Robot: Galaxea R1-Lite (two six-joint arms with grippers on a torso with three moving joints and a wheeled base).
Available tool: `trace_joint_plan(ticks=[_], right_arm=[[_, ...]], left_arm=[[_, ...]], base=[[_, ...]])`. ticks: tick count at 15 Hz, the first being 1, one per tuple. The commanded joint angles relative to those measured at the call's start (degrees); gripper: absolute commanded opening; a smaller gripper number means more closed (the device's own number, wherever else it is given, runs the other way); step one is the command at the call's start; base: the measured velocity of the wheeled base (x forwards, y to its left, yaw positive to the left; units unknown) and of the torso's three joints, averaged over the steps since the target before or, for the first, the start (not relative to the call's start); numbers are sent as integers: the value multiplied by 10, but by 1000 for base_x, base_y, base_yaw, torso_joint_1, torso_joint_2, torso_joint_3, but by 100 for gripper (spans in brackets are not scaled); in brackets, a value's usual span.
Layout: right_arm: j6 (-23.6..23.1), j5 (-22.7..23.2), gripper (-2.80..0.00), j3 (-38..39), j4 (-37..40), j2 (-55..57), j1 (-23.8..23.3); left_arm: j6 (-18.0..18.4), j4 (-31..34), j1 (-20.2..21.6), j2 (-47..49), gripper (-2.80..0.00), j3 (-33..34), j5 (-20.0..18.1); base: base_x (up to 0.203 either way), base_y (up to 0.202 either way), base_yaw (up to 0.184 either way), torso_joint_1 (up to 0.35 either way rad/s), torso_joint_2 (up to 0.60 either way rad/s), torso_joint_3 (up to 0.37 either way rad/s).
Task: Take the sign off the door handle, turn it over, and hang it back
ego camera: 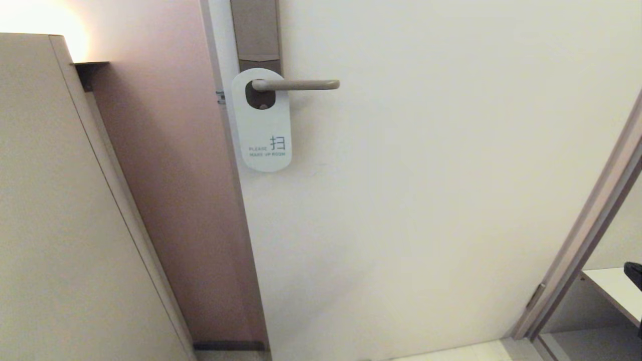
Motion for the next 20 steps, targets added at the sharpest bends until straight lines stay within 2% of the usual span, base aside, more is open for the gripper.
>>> trace_joint_plan(ticks=[1,4,7,10,12,15,20], right_arm=[[8,14,-280,45,0,-78,-10],[21,70,-280,108,4,-150,-28],[46,108,-280,116,86,-229,-35],[68,118,-280,117,170,-308,-37],[92,117,-280,117,198,-348,-32],[99,109,-280,116,246,-409,-14],[104,107,-280,117,254,-498,-9]], left_arm=[[0,0,0,1,-280,0,1],[-1,0,0,0,-280,0,1],[-1,0,0,0,-280,0,1],[0,0,0,0,-280,0,1],[-1,0,0,1,-280,0,1],[-1,0,0,0,-280,0,1],[-1,0,0,0,-280,0,1]], base=[[0,0,0,0,0,0],[0,0,0,0,0,0],[0,0,0,0,0,0],[0,0,0,0,0,0],[0,0,0,0,0,0],[0,0,0,0,0,0],[0,0,0,0,0,0]])
